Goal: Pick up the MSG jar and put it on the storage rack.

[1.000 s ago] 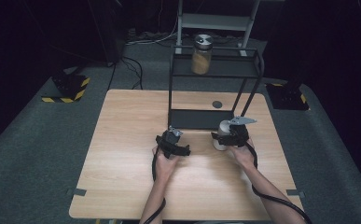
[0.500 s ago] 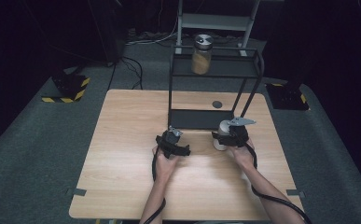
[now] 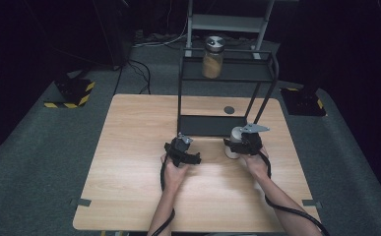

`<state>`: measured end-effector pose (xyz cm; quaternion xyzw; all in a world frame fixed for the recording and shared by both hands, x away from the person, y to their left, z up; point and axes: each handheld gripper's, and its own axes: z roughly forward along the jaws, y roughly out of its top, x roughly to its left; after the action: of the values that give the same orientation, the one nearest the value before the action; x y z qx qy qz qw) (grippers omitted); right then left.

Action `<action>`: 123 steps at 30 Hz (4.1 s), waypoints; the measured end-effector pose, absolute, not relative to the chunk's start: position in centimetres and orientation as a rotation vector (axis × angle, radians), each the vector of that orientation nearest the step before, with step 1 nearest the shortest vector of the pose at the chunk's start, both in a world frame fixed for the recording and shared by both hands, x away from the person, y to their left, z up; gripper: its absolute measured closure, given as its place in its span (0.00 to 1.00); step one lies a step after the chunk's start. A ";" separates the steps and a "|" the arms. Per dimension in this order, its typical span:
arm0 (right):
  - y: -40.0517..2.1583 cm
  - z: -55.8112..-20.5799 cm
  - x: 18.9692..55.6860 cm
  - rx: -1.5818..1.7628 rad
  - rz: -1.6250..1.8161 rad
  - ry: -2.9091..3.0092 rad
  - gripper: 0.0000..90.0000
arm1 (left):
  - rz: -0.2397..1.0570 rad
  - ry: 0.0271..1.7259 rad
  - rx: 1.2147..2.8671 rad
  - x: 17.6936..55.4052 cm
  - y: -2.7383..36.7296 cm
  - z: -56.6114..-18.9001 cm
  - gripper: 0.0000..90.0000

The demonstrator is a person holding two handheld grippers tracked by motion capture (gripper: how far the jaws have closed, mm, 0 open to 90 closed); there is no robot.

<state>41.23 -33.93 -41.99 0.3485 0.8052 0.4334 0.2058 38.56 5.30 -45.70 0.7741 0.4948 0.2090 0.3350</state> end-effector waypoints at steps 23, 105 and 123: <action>-34.2 -41.2 41.3 0.955 1.228 2.250 0.39 | 0.545 1.290 2.021 38.6 5.3 -45.7 0.02; -36.5 -21.9 40.9 0.585 1.333 2.398 0.39 | 0.547 1.295 2.015 38.5 5.2 -45.7 0.02; -37.0 -15.4 42.1 0.525 1.380 2.383 0.39 | 0.547 1.296 2.014 38.5 5.2 -45.7 0.02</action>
<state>42.10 -36.99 -15.43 0.1847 0.8380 0.4851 0.1684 38.52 5.23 -45.74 0.7722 0.4969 0.2098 0.3360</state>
